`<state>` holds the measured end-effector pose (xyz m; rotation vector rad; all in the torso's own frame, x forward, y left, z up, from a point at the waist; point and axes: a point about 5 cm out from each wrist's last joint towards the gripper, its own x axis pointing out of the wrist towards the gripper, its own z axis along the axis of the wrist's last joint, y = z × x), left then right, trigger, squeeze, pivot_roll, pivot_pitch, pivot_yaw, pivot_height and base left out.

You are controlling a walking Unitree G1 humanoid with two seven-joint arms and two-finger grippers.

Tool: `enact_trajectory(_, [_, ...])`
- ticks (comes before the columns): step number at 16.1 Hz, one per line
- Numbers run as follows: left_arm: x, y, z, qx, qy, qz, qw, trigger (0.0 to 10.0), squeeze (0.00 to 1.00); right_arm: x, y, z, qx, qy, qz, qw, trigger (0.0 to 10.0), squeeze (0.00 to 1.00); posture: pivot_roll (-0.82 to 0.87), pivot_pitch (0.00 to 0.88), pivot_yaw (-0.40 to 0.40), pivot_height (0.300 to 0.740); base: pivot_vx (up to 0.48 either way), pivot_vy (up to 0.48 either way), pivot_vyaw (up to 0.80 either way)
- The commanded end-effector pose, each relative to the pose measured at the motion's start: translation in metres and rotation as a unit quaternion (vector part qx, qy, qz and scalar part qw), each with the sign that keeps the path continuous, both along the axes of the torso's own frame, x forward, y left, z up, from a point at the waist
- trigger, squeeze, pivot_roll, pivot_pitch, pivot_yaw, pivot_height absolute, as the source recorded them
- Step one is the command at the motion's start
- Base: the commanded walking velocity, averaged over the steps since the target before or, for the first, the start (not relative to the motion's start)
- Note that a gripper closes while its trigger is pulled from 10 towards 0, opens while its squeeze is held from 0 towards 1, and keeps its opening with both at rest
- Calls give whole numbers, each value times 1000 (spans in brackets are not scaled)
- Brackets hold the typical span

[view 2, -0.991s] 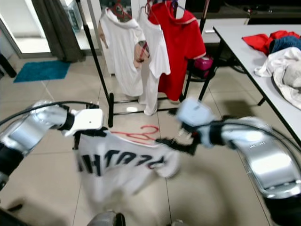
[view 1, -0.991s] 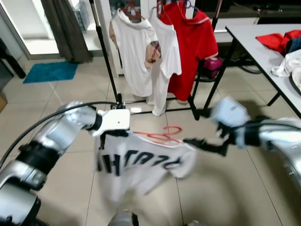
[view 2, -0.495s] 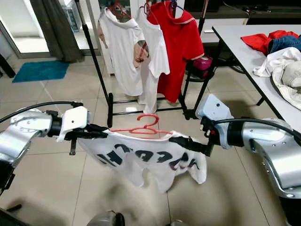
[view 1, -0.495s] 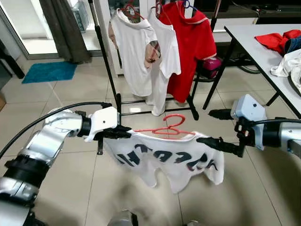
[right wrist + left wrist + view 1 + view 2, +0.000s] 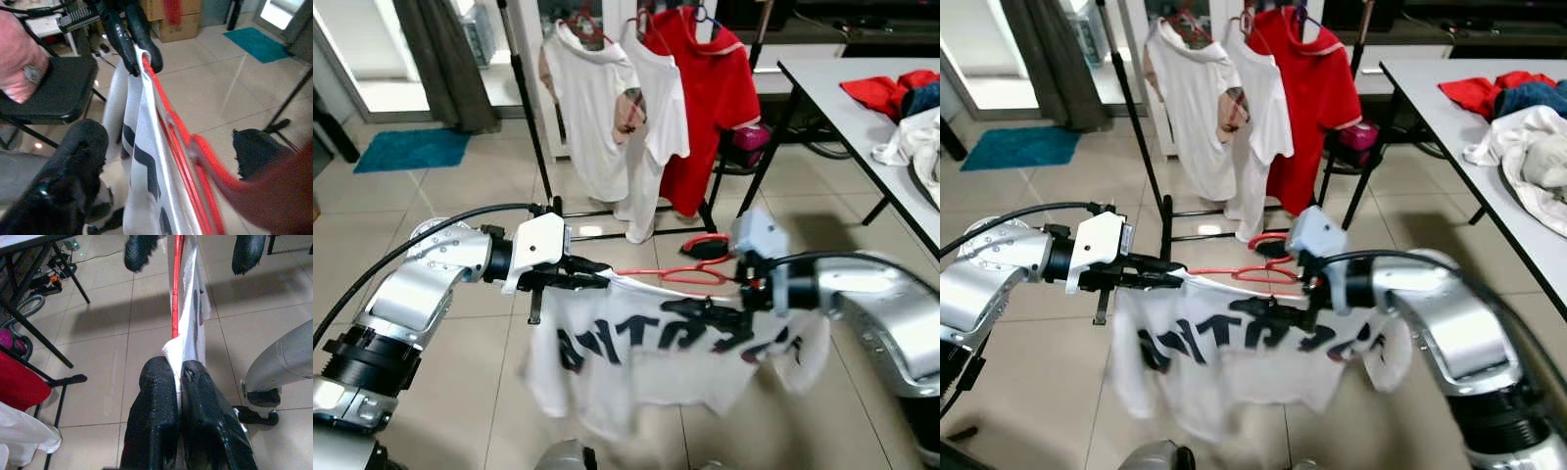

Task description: Hang hanger

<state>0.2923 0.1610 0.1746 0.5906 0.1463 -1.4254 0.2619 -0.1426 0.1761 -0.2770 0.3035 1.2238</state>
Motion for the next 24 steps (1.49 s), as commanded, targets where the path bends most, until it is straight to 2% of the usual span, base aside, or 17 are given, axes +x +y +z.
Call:
enact_trajectory(1, [0,-1,10,-10,-14,-7,1000,0,0,0,2,1,0,6,11,1000,0,0,-37,34,18,740,0,0,0])
enact_trajectory(4, [1,1,14,-14,-11,-4,1000,0,0,0,0,0,-1,18,15,1000,0,0,-39,34,20,740,0,0,0])
enact_trajectory(11, [1,6,20,-29,4,4,1000,0,0,7,-22,-1,-31,18,-6,999,0,0,-37,24,22,740,0,0,0])
enact_trajectory(17, [3,7,22,-35,5,10,999,0,0,12,-22,3,-20,13,-8,1000,0,0,-31,12,18,740,0,0,0])
enact_trajectory(20, [4,7,24,-36,5,13,999,0,0,14,-25,1,-30,13,-15,999,0,0,-27,4,18,740,0,0,0])
enact_trajectory(24, [7,9,27,-42,1,20,999,0,0,14,-24,3,-11,25,-11,1000,0,0,-27,0,20,740,0,0,0])
